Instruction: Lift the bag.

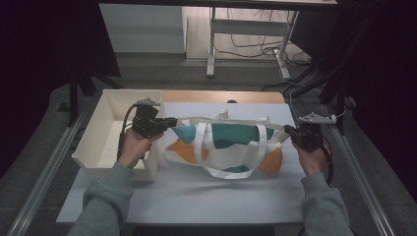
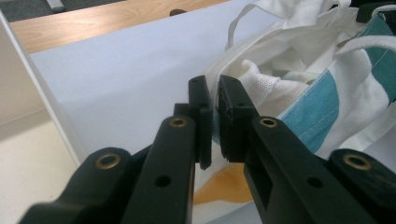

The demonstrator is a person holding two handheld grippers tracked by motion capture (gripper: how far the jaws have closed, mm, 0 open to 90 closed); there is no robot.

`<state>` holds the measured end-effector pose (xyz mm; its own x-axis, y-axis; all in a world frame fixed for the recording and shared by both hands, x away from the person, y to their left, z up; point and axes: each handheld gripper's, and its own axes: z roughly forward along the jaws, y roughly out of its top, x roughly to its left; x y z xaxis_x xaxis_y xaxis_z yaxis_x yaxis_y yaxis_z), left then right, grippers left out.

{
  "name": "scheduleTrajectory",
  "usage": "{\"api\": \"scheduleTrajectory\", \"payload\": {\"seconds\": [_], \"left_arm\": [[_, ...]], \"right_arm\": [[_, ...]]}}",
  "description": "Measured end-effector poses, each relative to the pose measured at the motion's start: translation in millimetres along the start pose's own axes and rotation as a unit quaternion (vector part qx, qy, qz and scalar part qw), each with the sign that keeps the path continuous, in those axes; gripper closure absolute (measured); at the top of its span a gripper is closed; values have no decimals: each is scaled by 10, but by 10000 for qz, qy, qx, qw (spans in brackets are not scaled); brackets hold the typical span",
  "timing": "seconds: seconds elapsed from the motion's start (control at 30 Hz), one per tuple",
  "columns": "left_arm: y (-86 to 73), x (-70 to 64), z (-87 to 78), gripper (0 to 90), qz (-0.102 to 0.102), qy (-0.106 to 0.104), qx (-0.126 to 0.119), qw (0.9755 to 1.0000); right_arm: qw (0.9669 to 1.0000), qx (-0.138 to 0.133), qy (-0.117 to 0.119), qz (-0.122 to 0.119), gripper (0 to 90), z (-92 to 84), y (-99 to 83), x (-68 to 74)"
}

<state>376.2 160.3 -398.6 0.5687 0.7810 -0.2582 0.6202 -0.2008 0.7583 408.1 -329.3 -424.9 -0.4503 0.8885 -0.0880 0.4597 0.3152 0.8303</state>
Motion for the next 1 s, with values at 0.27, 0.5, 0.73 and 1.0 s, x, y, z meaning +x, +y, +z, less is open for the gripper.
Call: {"api": "scheduleTrajectory", "payload": {"seconds": [0.27, 0.5, 0.73, 1.0], "left_arm": [[-5, -30, 12, 829, 37, 85, 22, 10000], [-25, -89, -16, 542, 140, 399, -159, 9990], [-57, -152, -188, 333, 219, 218, -553, 9980], [-219, -323, -339, 304, 464, -51, -758, 9960]], "right_arm": [[9999, -43, 68, 118, 891, -3, 9, -7], [9997, -170, 51, 188, 769, -16, 18, -4], [9969, -708, 169, 310, 505, -241, 49, 37], [9927, -1069, 541, 141, 438, -534, 38, 228]]}}
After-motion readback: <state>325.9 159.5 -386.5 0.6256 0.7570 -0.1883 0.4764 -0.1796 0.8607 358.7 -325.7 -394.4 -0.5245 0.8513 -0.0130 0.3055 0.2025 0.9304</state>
